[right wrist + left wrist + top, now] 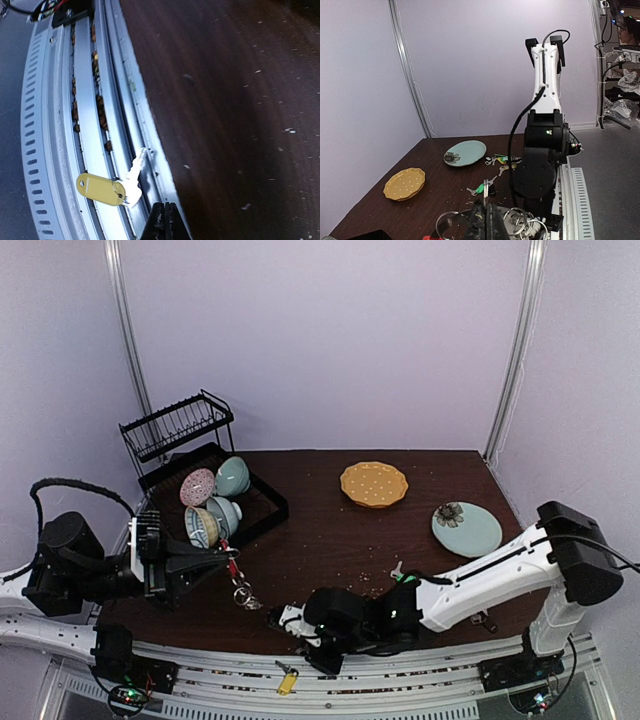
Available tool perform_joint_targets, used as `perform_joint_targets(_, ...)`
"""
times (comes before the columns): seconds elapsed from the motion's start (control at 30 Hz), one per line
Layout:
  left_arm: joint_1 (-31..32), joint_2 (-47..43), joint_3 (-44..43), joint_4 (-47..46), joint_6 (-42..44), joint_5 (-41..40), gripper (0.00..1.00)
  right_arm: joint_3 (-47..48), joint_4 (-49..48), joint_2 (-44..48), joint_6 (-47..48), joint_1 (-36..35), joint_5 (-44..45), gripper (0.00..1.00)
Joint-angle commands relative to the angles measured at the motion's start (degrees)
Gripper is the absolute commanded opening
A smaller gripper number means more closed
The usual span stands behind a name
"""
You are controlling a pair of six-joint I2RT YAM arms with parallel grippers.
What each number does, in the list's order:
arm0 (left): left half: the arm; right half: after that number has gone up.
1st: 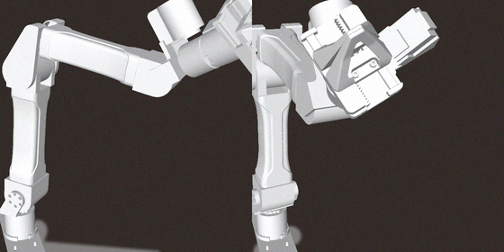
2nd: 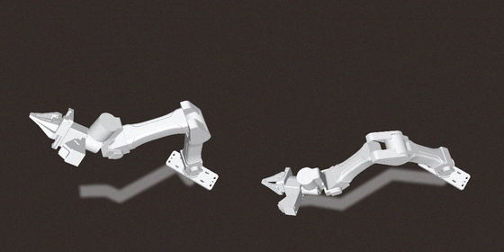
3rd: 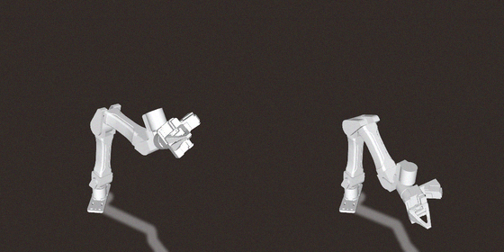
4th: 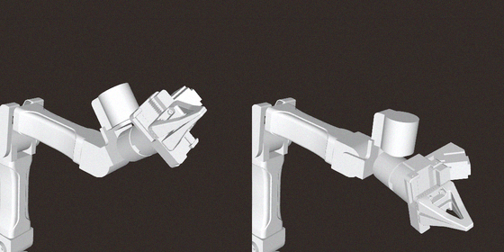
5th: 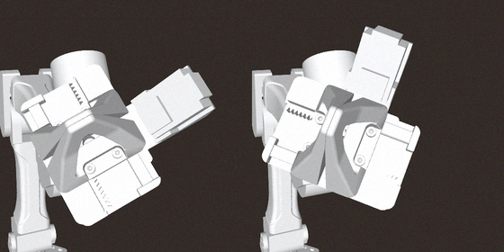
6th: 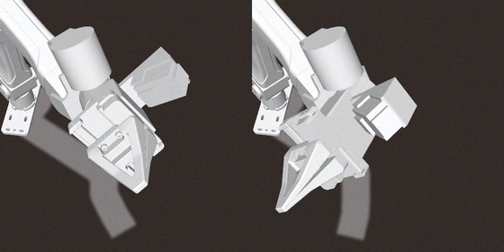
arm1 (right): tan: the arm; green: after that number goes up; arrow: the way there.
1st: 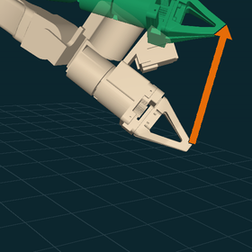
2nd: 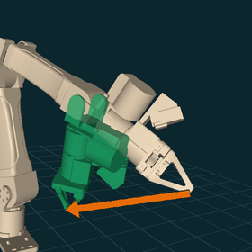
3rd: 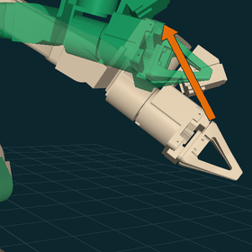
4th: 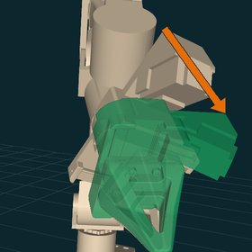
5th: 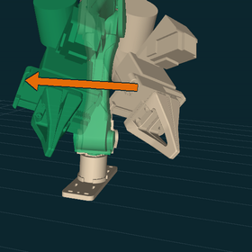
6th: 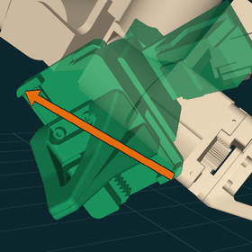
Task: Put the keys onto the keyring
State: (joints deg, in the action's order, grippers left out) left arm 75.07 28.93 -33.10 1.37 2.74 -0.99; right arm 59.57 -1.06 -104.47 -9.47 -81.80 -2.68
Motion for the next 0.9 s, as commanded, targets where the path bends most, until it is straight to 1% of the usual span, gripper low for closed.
perform_joint_targets(0.0,0.1,-0.7,-1.8,-3.0,1.4,0.7,0.00,-3.8,-4.1,8.1,-0.6,4.4,-4.1,0.00)
perform_joint_targets(0.1,0.1,-0.2,-2.0,-3.0,1.6,0.6,0.00,-5.5,-4.8,8.9,1.9,5.1,-4.7,0.00)
perform_joint_targets(0.13,0.1,-0.2,-2.1,-3.0,1.7,0.7,0.00,-5.2,-3.9,7.7,2.1,4.9,-5.4,0.05)
perform_joint_targets(0.2,0.1,-0.3,-2.2,-3.0,1.7,0.7,0.00,-2.6,-1.0,3.2,2.4,3.6,-8.0,0.19)
perform_joint_targets(0.23,0.1,-0.2,-2.3,-2.9,1.7,0.7,0.00,-1.3,0.1,1.4,3.0,2.3,-8.8,0.24)
perform_joint_targets(0.33,0.1,-0.4,-2.4,-2.6,1.7,0.6,0.00,0.0,-1.2,-1.4,5.3,-1.1,-8.9,0.32)
perform_joint_targets(0.4,0.1,-0.5,-2.5,-2.6,1.6,0.7,0.00,1.1,-1.4,-3.3,5.5,-1.3,-9.8,0.43)
perform_joint_targets(0.43,0.1,-0.6,-2.5,-2.6,1.6,0.7,0.00,2.3,0.0,-4.5,5.6,-1.4,-9.5,0.47)
perform_joint_targets(0.5,0.1,-0.8,-2.6,-2.6,1.7,0.7,0.00,3.8,1.7,-5.9,5.8,-1.5,-7.7,0.49)
perform_joint_targets(0.63,0.1,-1.0,-2.4,-2.4,1.6,0.8,0.00,3.6,1.8,-6.9,6.7,-2.0,-6.6,0.48)
perform_joint_targets(0.7,0.1,-1.1,-2.3,-2.4,1.6,0.7,0.00,4.0,2.2,-8.1,7.3,-2.2,-6.8,0.47)
perform_joint_targets(0.8,0.1,-1.3,-2.3,-2.4,1.6,0.6,0.00,5.5,2.9,-9.8,7.7,-2.2,-6.8,0.41)
perform_joint_targets(0.87,0.1,-1.2,-2.3,-2.4,1.6,0.5,0.00,5.9,1.9,-10.8,7.8,-2.2,-7.6,0.41)
